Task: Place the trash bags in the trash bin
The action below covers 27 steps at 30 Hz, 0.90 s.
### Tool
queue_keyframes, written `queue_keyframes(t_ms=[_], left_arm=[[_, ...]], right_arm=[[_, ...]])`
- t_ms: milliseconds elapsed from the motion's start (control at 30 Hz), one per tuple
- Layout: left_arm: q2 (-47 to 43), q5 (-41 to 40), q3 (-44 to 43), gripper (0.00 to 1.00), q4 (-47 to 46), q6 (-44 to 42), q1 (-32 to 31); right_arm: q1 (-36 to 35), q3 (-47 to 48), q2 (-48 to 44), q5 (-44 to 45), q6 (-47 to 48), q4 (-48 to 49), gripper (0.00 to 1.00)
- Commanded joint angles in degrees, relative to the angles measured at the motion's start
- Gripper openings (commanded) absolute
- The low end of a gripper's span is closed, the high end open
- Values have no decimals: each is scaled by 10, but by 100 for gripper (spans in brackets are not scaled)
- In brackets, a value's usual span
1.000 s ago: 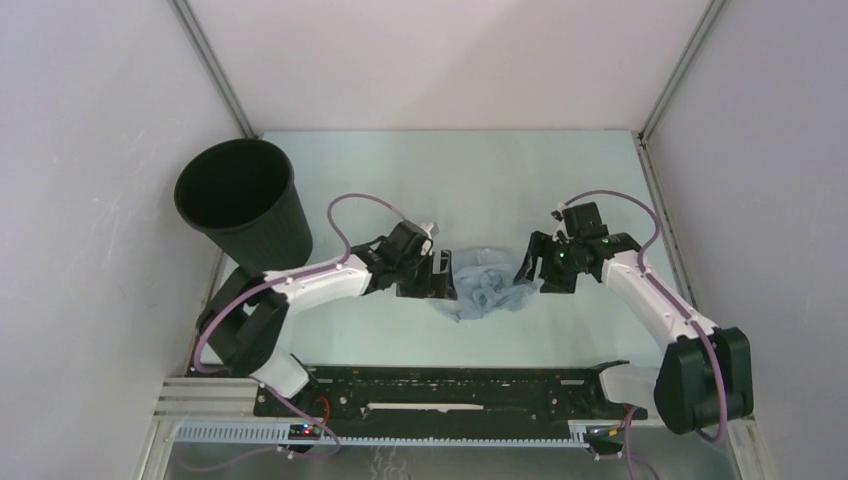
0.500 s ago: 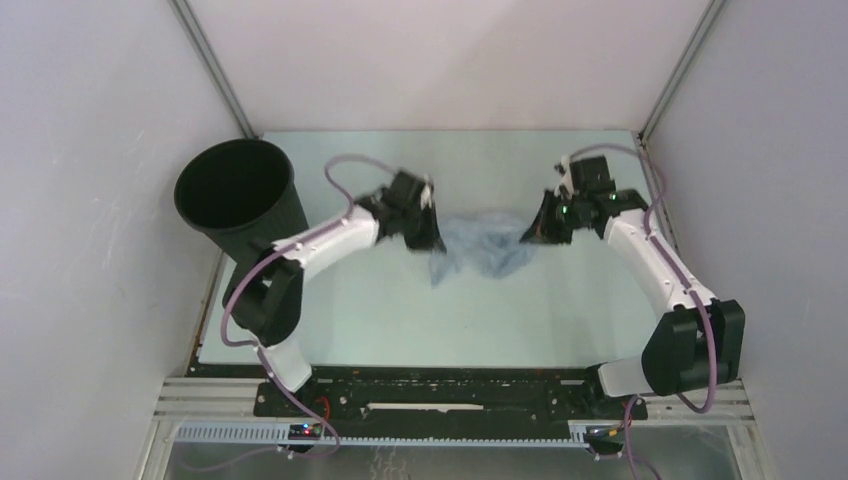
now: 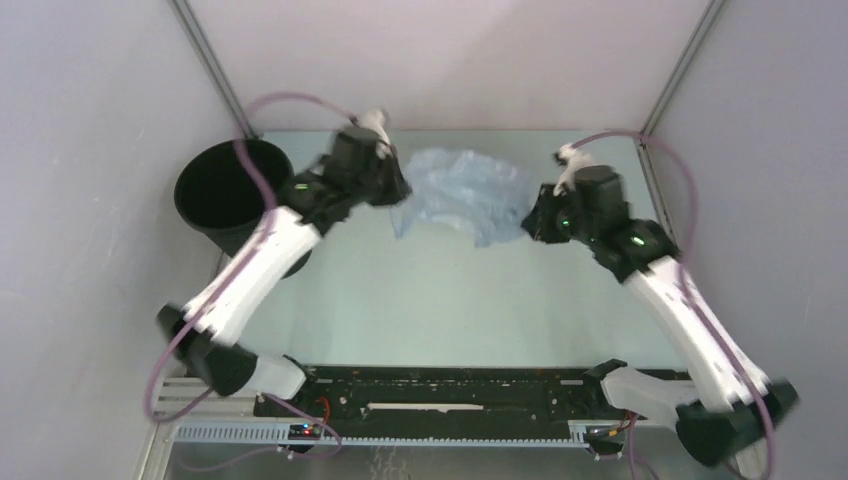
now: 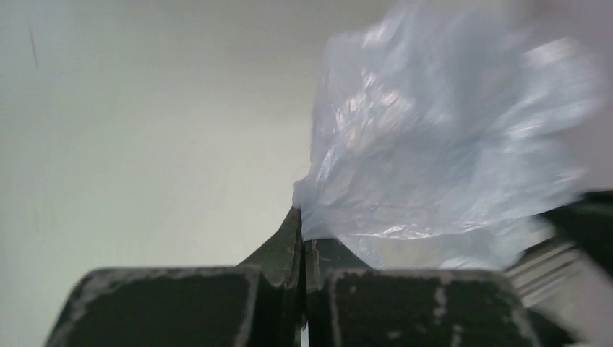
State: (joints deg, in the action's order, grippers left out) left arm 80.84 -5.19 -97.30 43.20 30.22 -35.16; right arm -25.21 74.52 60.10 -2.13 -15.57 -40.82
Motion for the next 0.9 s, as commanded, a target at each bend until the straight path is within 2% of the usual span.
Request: queue_keyframes(t_ms=[0, 67, 100, 133, 233, 300, 367, 500, 667, 867], left_arm=[[90, 96, 254, 0, 36, 53, 10], [73, 143, 322, 0, -22, 71, 8], [66, 158, 335, 0, -39, 76, 6], [59, 165, 335, 0, -45, 77, 4], [49, 182, 300, 0, -46, 66, -2], [46, 186, 280, 0, -35, 62, -3], [47, 202, 265, 0, -27, 62, -3], [34, 234, 263, 0, -21, 71, -1], [6, 252, 274, 0, -14, 99, 23], [-36, 350, 317, 0, -121, 207, 66]], right_arm=[[44, -156, 96, -100, -64, -78, 35], [41, -168, 96, -140, -60, -77, 49], [38, -169, 90, -160, -55, -77, 60], [41, -169, 82, -191, -49, -70, 66], [67, -167, 40, -281, -54, -41, 79], [89, -167, 13, -323, -65, -18, 84], [106, -168, -5, -335, -76, -14, 85], [133, -186, -11, -279, -45, -50, 85], [207, -231, -30, -350, -57, -52, 81], [154, -298, -103, -284, -133, -50, 71]])
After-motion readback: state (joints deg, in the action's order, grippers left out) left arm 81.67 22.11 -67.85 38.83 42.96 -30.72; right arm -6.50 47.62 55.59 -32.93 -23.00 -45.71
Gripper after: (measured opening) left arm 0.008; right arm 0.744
